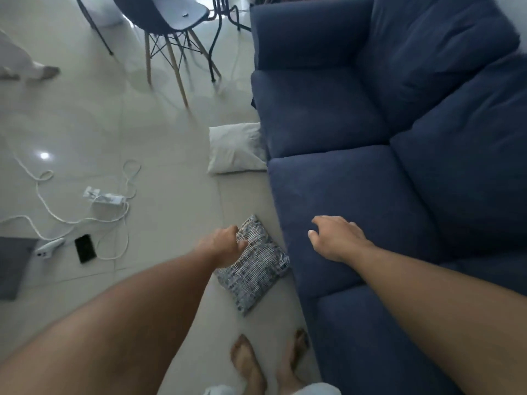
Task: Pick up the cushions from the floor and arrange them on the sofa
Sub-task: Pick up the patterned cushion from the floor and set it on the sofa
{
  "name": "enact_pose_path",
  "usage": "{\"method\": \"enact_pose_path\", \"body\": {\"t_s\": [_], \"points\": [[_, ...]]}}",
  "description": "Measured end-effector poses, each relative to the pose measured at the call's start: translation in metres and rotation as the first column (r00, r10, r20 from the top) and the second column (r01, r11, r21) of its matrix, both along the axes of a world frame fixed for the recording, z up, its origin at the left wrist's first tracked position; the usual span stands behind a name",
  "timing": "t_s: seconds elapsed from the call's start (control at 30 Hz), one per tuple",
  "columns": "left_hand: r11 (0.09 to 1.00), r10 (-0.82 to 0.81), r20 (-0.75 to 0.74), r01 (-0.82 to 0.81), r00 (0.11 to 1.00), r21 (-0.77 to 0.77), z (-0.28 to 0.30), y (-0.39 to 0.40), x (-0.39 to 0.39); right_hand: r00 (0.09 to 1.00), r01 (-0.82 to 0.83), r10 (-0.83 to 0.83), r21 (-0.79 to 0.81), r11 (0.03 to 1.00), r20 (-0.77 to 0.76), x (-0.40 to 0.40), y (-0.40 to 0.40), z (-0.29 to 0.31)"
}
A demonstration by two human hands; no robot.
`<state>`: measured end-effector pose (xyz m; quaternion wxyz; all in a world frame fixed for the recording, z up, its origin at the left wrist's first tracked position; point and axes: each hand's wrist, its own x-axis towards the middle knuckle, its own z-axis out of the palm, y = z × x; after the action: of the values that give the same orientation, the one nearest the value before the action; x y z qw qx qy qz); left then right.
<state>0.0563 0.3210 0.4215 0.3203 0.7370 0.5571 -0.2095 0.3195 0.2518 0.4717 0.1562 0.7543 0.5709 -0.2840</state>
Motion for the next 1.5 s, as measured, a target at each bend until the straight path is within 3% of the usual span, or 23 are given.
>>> {"method": "enact_pose_path", "body": {"t_s": [0.17,0.33,0.47,0.63,0.93,1.13,1.4,1.5], "points": [[0.997,0.053,-0.018,-0.054,0.998,-0.053,-0.025,0.011,-0.027,0.997,-0.059,0.055,-0.064,0.996,-0.059,-0.029,0.038,-0.024],[0.961,0.253,-0.005,-0.252,0.967,-0.11,-0.059,0.019,-0.042,0.973,-0.219,0.207,-0.12,0.968,-0.103,-0.046,0.079,-0.065],[0.88,0.444,-0.033,-0.443,0.895,-0.172,-0.09,0.018,-0.053,0.972,-0.184,0.155,-0.166,0.969,-0.175,-0.057,0.109,-0.102],[0.814,0.53,-0.032,-0.519,0.847,-0.263,-0.138,0.018,-0.05,0.962,-0.174,0.114,-0.238,0.956,-0.247,-0.067,0.133,-0.159],[0.694,0.66,-0.046,-0.632,0.75,-0.345,-0.264,0.019,-0.053,0.958,0.027,-0.122,-0.342,0.939,-0.258,-0.108,0.15,-0.294],[0.664,0.684,-0.054,-0.652,0.727,-0.367,-0.363,0.019,-0.062,0.945,0.12,-0.223,-0.38,0.917,-0.239,-0.121,0.148,-0.403],[0.631,0.677,-0.121,-0.657,0.726,-0.412,-0.497,-0.015,-0.085,0.93,0.281,-0.353,-0.423,0.861,-0.101,-0.105,0.135,-0.549],[0.593,0.721,-0.141,-0.709,0.679,-0.382,-0.529,-0.024,-0.09,0.905,0.365,-0.422,-0.406,0.838,-0.057,-0.102,0.136,-0.581]]}}
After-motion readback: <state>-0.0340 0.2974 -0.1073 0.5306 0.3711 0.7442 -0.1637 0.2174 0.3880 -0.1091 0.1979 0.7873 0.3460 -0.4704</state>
